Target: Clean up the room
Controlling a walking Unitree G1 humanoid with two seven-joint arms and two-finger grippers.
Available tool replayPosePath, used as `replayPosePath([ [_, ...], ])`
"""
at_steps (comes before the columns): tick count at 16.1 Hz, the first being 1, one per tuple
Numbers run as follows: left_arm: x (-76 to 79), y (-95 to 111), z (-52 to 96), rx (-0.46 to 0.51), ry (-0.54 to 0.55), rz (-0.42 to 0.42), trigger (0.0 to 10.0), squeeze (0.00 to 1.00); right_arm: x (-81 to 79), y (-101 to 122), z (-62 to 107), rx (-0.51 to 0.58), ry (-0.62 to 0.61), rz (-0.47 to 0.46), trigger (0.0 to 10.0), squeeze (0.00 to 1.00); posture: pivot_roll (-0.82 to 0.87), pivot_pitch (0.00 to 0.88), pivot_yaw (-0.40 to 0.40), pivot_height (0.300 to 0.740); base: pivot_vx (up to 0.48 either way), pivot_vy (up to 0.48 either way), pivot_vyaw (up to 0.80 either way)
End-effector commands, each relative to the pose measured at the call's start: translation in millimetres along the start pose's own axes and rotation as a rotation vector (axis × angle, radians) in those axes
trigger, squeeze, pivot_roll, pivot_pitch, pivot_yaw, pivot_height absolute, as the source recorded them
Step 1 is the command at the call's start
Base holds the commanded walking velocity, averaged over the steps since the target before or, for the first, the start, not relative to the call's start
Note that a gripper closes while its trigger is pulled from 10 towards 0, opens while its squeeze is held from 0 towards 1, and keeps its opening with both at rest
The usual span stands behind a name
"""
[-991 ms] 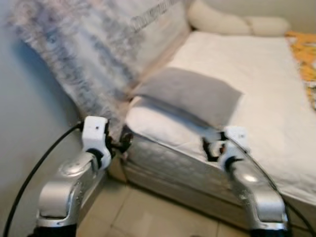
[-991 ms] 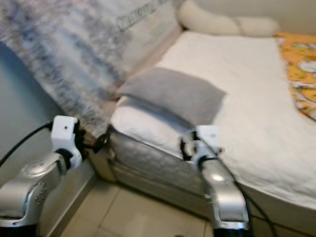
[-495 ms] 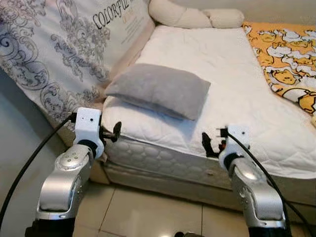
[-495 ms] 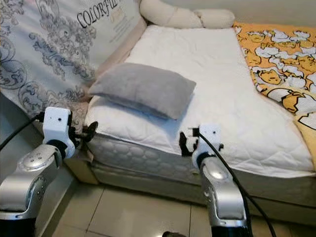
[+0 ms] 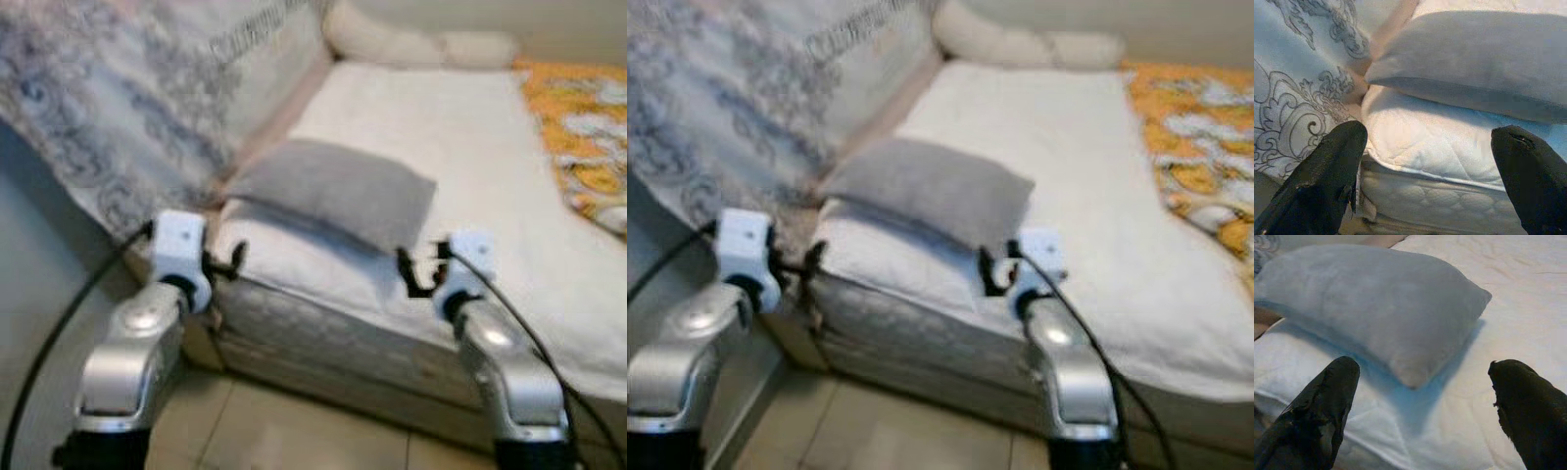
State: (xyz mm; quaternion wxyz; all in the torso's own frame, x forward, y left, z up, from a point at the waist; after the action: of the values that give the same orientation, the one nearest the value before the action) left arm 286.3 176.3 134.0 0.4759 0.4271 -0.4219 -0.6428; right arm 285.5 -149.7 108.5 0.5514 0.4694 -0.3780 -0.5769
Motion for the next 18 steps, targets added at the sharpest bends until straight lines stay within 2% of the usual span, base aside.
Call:
replayPosePath([
  [1,-4.8,1.1,1.2,-0.002,0.007,-0.011,10.0,0.0,-7.7,0.3,-2.0,-0.004,0.021,-0.008,10.0,0.0,0.06,0.0,0.036,0.74,0.292,0.0,0.0],
  [5,-2.7,0.1,1.6,0.002,0.0,-0.031,10.0,0.0,-5.6,-1.4,-1.5,-0.003,0.015,-0.01,10.0,0.0,0.05,0.0,0.037,0.74,0.288,0.0,-0.74],
  [15,-2.0,1.0,0.2,0.01,0.001,-0.039,10.0,0.0,-4.5,7.1,-5.6,0.069,0.013,0.08,10.0,0.0,0.05,0.0,0.043,0.74,0.281,0.0,0.0],
  [18,-1.9,3.0,-0.2,0.021,-0.002,-0.052,10.0,0.0,-5.7,6.1,-5.7,0.073,0.024,0.062,10.0,0.0,0.05,0.0,0.044,0.74,0.274,0.0,0.0],
])
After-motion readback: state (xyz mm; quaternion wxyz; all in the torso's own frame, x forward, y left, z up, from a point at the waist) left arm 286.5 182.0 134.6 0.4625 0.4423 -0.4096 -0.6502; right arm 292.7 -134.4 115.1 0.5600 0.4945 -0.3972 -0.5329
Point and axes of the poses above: a point about 5 cm out from each wrist's last joint towards the gripper, its own z axis pointing back from the gripper into the wrist, its own y axis along the axis of the wrist's last joint, x = y × z, the point moved 1 cm from there along -z, pointing out of the wrist towards the gripper, and after that the axes turned 5 degrees about -z, right-handed, at the moved point
